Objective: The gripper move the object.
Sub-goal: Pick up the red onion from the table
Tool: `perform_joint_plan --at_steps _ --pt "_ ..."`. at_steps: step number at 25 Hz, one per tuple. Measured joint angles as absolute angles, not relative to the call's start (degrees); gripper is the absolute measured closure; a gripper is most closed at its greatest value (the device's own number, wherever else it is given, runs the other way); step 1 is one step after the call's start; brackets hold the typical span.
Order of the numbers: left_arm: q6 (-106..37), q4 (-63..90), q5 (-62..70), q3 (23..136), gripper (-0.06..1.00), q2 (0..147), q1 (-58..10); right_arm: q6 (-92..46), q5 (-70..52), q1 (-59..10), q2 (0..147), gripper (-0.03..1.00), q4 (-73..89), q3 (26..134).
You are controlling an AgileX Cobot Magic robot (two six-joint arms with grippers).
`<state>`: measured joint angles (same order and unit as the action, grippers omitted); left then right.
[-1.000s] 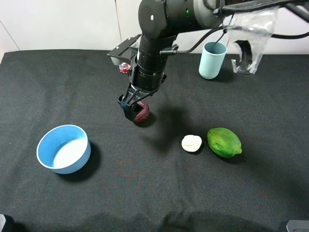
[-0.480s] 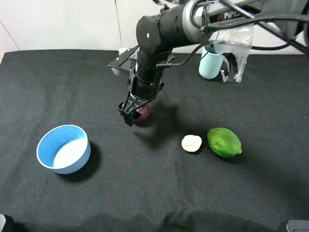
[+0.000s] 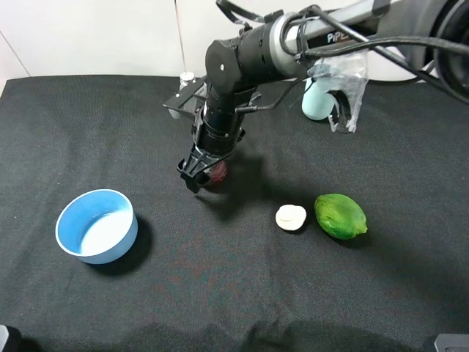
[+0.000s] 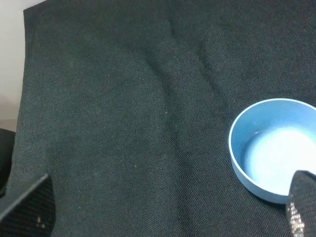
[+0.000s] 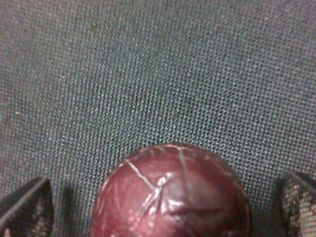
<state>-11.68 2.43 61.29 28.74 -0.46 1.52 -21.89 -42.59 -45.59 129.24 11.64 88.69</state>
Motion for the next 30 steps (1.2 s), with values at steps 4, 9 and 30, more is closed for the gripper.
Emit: perform_joint_plan --at_steps 4,9,30 --pt "-11.7 2.4 61.3 28.7 -0.05 -0.5 1.5 -21.9 -42.1 -45.6 130.1 0.27 11.7 88.7" --pt "-11.7 2.4 61.3 28.7 -0.05 -0.5 1.5 -21.9 -42.1 -45.6 130.5 0.27 11.8 88.7" --pt "-11.7 2.4 61.3 28.7 -0.05 -0.5 1.5 -21.9 -42.4 -45.6 130.5 0.52 11.8 88.7"
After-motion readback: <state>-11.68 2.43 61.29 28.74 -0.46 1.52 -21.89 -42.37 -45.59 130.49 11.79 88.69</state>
